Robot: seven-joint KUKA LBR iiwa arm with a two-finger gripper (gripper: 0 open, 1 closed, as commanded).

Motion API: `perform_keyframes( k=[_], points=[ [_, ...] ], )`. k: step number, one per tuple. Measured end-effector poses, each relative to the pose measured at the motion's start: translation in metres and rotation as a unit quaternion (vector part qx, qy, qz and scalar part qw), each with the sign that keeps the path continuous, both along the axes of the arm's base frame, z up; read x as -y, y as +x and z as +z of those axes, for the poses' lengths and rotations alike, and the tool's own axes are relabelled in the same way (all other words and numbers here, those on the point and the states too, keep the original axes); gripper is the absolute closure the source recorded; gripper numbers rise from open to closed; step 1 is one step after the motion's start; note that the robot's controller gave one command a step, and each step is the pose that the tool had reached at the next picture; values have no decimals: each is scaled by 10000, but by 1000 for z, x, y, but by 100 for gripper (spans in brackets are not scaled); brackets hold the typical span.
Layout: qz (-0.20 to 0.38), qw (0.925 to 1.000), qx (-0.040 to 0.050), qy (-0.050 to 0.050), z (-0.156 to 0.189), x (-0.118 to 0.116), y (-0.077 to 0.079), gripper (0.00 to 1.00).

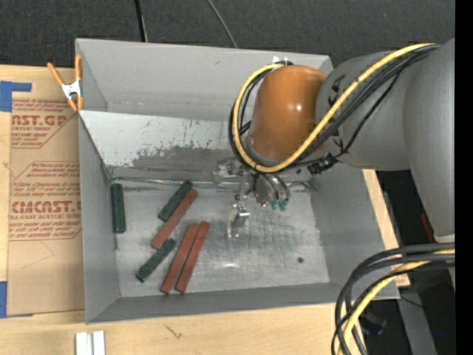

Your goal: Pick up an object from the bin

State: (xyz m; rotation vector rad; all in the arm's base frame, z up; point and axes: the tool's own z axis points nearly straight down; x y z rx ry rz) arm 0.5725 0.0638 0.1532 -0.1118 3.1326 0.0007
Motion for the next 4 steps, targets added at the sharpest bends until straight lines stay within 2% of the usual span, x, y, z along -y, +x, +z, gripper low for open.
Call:
perform_keyframes(
  k=[1, 2, 3, 4],
  points=[
    [928, 9957, -15, -4, -73, 2, -34, 0],
    [1108, 9938, -30, -6, -79, -34, 3, 100],
    [1105, 9939, -28, -5, -79, -34, 3, 100],
    [1596, 9872, -40, -9, -44, -44, -6, 100]
  ],
)
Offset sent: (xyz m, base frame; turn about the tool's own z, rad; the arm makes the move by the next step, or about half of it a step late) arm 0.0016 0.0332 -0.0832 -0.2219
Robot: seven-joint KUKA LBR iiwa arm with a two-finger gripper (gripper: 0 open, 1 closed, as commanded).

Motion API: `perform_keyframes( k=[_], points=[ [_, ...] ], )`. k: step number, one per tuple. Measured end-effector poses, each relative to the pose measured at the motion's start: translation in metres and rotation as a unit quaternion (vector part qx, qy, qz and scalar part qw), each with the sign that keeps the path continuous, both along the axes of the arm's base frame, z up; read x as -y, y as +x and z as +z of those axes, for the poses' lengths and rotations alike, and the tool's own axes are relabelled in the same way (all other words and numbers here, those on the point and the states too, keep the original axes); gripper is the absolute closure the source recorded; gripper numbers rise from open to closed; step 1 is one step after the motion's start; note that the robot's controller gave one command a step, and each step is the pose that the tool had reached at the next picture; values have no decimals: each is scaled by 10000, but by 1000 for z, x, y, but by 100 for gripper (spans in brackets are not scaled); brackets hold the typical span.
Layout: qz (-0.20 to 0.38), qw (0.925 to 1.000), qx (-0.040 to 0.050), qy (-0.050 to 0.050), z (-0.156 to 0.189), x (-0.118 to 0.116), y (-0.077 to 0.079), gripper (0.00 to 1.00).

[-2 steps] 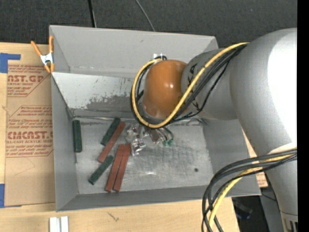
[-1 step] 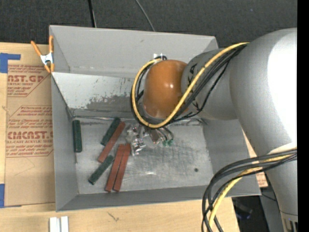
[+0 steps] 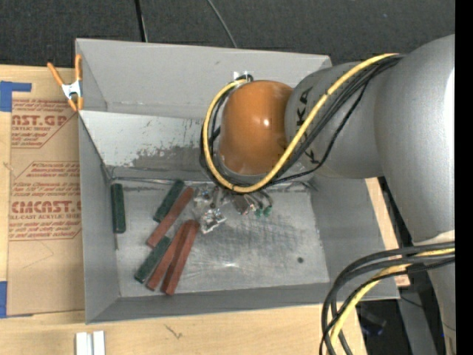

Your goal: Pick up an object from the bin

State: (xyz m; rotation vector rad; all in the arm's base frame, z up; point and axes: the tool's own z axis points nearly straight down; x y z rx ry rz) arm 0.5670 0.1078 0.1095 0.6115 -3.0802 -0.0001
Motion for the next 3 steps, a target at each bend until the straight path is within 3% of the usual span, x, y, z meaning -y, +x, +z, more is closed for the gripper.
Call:
perform_keyframes(
  k=[1, 2, 3],
  points=[
    [-249, 9997, 15, 7, 16, -62, -42, 100],
    [674, 9977, 30, 2, -5, -45, 15, 0],
    [684, 9977, 17, 9, -5, -48, 13, 0]
  ],
)
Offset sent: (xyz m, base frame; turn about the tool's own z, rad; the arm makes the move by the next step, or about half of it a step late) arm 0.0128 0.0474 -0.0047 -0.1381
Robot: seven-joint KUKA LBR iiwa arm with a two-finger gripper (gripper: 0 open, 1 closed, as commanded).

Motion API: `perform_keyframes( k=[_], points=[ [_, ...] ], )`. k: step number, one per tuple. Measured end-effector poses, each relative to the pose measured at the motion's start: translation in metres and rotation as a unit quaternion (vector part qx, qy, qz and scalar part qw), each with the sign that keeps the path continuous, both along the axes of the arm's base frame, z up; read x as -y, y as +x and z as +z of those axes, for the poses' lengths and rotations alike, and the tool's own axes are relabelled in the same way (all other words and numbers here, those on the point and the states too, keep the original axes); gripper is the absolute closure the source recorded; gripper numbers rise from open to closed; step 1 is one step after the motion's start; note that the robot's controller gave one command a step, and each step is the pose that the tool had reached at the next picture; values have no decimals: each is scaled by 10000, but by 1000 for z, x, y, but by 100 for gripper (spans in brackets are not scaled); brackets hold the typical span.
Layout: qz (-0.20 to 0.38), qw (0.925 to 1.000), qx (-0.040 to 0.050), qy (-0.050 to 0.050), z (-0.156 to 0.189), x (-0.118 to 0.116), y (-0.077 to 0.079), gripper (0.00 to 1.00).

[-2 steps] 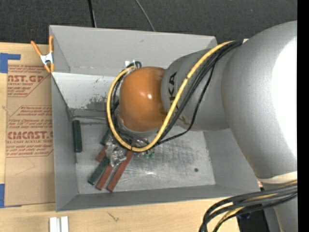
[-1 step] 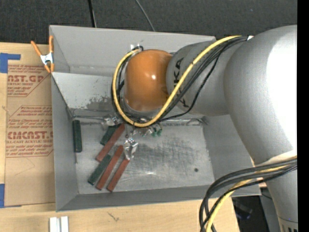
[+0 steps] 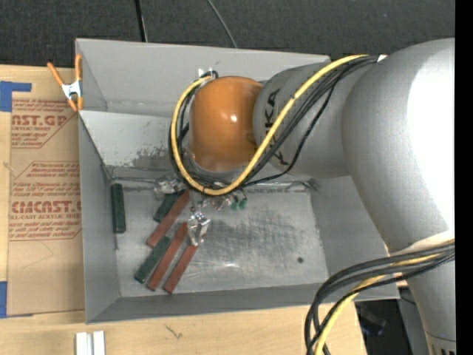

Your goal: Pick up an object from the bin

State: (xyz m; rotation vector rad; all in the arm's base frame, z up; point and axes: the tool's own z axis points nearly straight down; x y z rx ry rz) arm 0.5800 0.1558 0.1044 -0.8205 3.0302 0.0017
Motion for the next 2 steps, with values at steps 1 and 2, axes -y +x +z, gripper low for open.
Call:
perform_keyframes(
  k=[1, 2],
  points=[
    [1501, 9886, 95, 55, -22, -8, 2, 100],
    [1502, 9886, 97, 56, -22, -9, 3, 100]
  ],
)
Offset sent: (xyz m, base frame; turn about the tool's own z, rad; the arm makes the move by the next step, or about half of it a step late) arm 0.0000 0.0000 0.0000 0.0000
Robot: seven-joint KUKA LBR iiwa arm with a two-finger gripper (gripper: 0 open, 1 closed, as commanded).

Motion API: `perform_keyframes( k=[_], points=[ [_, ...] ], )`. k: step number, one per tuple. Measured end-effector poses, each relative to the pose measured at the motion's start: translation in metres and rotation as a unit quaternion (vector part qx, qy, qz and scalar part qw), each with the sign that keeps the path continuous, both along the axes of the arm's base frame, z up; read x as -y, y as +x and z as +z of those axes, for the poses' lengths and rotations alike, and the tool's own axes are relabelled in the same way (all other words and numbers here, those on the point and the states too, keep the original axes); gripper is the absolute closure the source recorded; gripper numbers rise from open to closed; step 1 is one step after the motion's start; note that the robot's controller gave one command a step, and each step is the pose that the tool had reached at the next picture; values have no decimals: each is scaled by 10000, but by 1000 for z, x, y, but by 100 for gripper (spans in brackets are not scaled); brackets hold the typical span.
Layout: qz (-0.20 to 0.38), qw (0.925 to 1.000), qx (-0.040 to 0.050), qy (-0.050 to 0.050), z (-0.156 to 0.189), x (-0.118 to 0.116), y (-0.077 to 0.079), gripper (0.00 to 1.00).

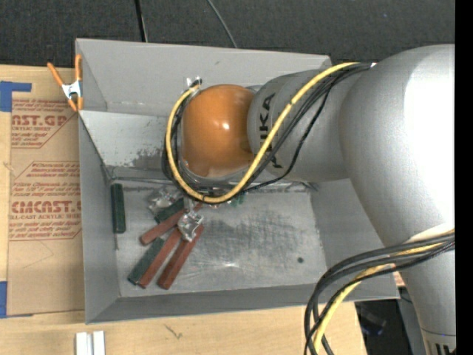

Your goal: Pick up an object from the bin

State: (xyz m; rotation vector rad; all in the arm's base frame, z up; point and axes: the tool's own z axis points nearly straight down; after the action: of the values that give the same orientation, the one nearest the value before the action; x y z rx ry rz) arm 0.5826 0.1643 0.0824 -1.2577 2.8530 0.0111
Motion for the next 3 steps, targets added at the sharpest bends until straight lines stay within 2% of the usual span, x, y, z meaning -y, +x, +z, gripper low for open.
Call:
perform_keyframes(
  k=[1, 2, 3],
  points=[
    [466, 9988, -95, -79, 200, 6, -41, 100],
    [526, 9986, -56, -70, 232, 5, -44, 100],
    [189, 9998, -50, -64, 175, -4, -31, 100]
  ],
)
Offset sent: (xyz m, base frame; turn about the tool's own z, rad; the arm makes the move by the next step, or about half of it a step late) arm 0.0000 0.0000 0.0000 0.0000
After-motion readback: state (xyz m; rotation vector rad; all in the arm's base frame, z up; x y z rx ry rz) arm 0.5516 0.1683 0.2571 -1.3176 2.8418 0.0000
